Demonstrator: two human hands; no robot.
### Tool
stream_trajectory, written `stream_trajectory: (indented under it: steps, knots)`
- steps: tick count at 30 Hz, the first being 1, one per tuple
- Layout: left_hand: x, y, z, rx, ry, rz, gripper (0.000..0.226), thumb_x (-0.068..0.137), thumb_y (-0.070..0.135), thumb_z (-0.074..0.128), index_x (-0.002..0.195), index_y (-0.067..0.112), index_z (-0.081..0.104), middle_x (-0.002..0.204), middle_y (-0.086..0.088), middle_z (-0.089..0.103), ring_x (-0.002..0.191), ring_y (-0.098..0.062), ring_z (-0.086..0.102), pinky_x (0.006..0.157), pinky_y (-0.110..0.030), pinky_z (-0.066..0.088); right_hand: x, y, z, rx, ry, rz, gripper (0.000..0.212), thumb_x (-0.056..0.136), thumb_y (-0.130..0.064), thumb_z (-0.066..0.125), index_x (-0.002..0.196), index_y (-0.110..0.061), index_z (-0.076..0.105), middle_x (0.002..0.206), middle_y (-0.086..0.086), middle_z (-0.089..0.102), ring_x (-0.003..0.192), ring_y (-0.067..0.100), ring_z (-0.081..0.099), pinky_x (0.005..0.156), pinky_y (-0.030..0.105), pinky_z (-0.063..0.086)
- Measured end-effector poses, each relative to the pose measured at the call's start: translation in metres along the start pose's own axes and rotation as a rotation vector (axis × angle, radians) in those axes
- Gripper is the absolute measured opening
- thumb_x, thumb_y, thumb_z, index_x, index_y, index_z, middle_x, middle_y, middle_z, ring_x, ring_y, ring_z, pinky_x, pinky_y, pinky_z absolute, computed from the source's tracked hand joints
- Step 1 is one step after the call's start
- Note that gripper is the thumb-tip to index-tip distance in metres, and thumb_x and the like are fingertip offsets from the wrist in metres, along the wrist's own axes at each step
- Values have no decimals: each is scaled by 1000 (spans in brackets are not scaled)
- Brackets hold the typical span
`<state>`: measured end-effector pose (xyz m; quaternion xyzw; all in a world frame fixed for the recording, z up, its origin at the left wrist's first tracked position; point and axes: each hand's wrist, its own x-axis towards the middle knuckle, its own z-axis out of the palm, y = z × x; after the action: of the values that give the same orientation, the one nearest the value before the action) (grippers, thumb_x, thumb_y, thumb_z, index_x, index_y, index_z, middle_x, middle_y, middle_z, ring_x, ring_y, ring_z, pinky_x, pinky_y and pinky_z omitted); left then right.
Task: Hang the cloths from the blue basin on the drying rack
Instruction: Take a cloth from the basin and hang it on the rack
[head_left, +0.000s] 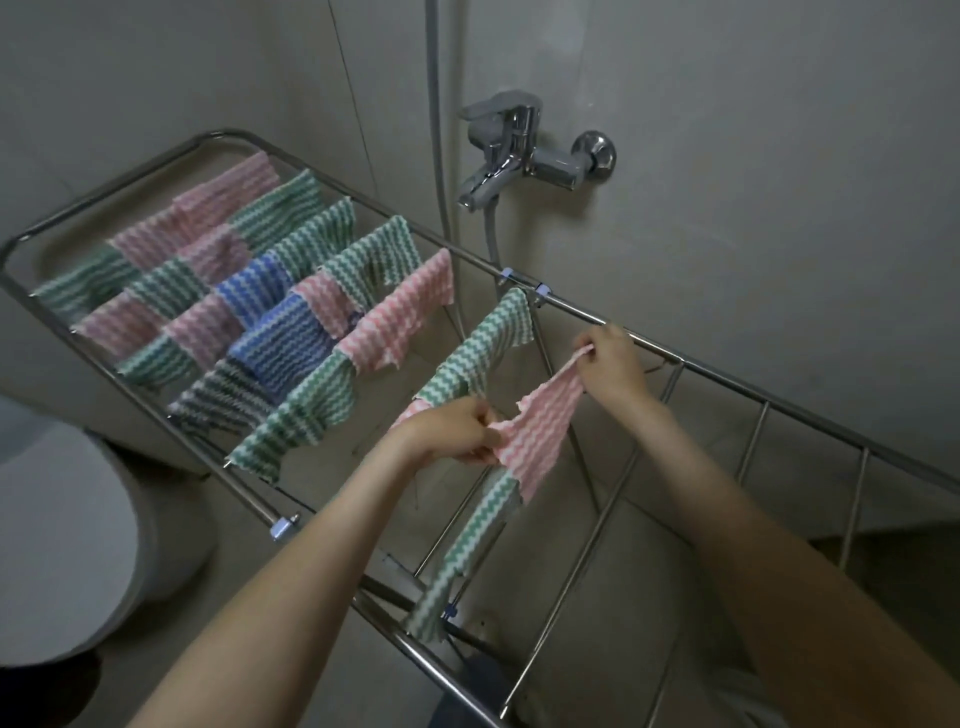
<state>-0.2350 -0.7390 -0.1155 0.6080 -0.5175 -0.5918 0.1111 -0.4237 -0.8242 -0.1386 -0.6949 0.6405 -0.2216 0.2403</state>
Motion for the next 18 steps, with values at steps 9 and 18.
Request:
stream_trajectory:
  steps: [9, 18]
  knots:
    - [21, 32, 11, -270, -348, 51, 22, 96, 0, 46, 80, 14, 41, 75, -1, 54, 70, -11, 68, 80, -29, 57, 4, 9, -23, 29, 253, 52, 26, 71, -4, 44, 81, 1, 67, 93, 25, 50, 96, 39, 51, 76, 27, 33]
    - [33, 44, 40, -206, -411, 68, 20, 95, 1, 48, 82, 17, 46, 80, 0, 57, 77, -6, 59, 83, -22, 52, -21, 32, -48, -43, 451, 33, 20, 65, -4, 42, 72, 2, 61, 83, 26, 50, 88, 43, 50, 72, 35, 30]
